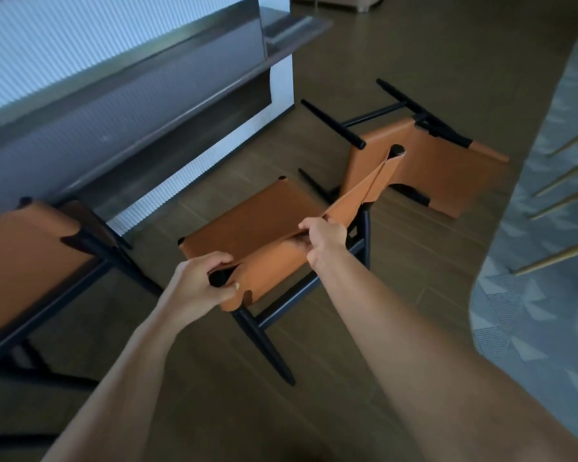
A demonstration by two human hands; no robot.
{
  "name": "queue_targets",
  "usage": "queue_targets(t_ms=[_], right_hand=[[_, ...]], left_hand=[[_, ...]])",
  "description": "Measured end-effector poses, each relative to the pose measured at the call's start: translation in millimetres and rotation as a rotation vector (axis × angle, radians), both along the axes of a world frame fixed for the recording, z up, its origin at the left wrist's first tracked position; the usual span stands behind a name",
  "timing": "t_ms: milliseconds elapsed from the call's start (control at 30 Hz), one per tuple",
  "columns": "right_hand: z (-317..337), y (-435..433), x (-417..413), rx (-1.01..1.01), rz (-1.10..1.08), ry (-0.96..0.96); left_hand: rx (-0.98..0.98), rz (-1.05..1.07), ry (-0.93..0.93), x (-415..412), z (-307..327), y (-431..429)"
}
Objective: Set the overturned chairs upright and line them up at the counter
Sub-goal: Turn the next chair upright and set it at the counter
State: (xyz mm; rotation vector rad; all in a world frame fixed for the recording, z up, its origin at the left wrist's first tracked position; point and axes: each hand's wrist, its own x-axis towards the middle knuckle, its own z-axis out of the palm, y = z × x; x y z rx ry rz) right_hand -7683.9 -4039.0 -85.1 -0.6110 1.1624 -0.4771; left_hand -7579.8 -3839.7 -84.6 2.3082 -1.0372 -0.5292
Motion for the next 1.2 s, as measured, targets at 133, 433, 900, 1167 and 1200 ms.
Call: queue_targets(t_ms=[133, 433, 900, 1167, 1200], right_hand=[[-6, 1, -7, -0.007, 0.050, -0.015], [-21, 44, -15, 0.029, 0.128, -0.097], [-41, 64, -37, -0.020, 0.274, -0.008], [-47, 57, -40, -0.170, 0.454, 0.230], [-47, 57, -39, -0.165, 0.453, 0.240]], left_hand=[[0.018, -0.051, 0.024, 0, -9, 7], [0.013, -0.029, 0.046, -10, -27, 48], [0.064, -0.034, 0.110, -25, -56, 76], [0.159, -0.095, 0.051, -32, -48, 69], [0.170, -0.095, 0.042, -33, -48, 69]])
